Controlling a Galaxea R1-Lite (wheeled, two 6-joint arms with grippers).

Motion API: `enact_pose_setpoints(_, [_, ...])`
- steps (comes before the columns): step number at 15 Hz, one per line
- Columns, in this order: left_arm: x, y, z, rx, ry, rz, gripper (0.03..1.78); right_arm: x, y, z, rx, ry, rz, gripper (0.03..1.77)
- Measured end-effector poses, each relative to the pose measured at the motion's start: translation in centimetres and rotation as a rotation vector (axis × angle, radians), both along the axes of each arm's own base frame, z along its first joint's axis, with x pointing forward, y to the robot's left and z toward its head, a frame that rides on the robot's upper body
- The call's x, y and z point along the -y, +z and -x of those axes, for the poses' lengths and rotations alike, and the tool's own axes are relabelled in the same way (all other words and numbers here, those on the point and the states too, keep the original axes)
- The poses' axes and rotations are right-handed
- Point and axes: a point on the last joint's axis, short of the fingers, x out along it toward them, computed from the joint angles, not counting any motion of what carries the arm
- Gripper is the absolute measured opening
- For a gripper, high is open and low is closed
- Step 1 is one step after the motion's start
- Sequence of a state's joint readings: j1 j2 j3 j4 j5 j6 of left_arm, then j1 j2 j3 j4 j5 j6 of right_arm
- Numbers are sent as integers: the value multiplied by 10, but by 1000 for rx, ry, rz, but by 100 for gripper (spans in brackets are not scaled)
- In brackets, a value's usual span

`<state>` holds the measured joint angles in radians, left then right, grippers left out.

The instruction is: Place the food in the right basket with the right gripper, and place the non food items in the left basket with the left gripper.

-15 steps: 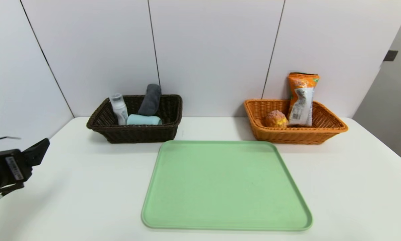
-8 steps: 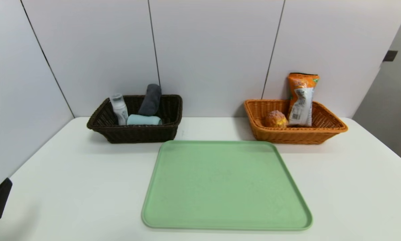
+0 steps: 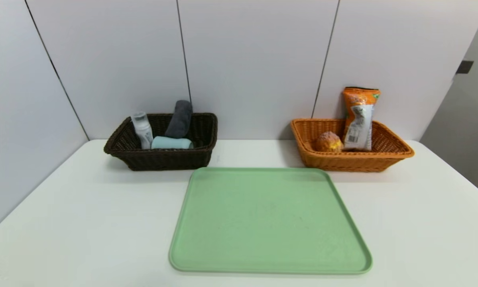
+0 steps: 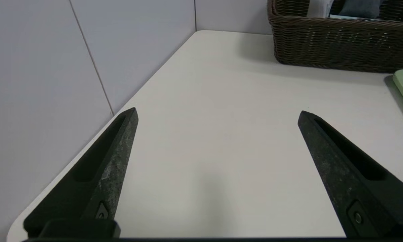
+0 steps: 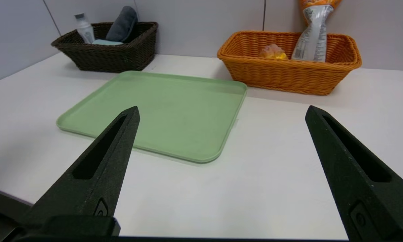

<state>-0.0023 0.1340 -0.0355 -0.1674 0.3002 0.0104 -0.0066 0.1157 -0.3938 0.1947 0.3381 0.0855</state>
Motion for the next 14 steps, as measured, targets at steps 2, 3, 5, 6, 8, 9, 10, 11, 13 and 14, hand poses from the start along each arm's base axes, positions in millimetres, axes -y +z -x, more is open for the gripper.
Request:
enact_pose_setpoints(2, [1, -8, 8, -19, -45, -18, 169, 0, -9, 9, 6, 7, 14, 170])
enact_pose_setpoints(3, [2, -7, 10, 2, -74, -23, 169, 0, -11, 12, 25, 8, 32, 170])
enact_pose_setpoints(5, [2, -2, 13, 85, -88, -37, 169, 0, -9, 14, 108, 4, 83, 170])
enact_pose_setpoints(6, [2, -2, 13, 111, -91, -45, 169, 0, -12, 13, 137, -7, 119, 170])
enact_pose_setpoints(8, [3, -4, 12, 151, -138, -71, 169, 1, -27, 2, 156, -39, 187, 170])
enact_pose_setpoints(9, [4, -4, 12, 158, -157, -80, 169, 1, -38, -6, 163, -59, 221, 170])
enact_pose_setpoints(10, [4, -6, 11, 146, -163, -82, 169, 1, -48, -13, 175, -84, 245, 170])
enact_pose_setpoints(11, [4, -6, 11, 147, -171, -80, 169, 2, -57, -19, 184, -112, 255, 170])
enact_pose_setpoints(13, [5, -7, 11, 144, -215, -77, 169, 3, -66, -23, 175, -165, 232, 170])
enact_pose_setpoints(14, [6, -9, 10, 127, -258, -77, 169, 4, -70, -24, 135, -179, 202, 170])
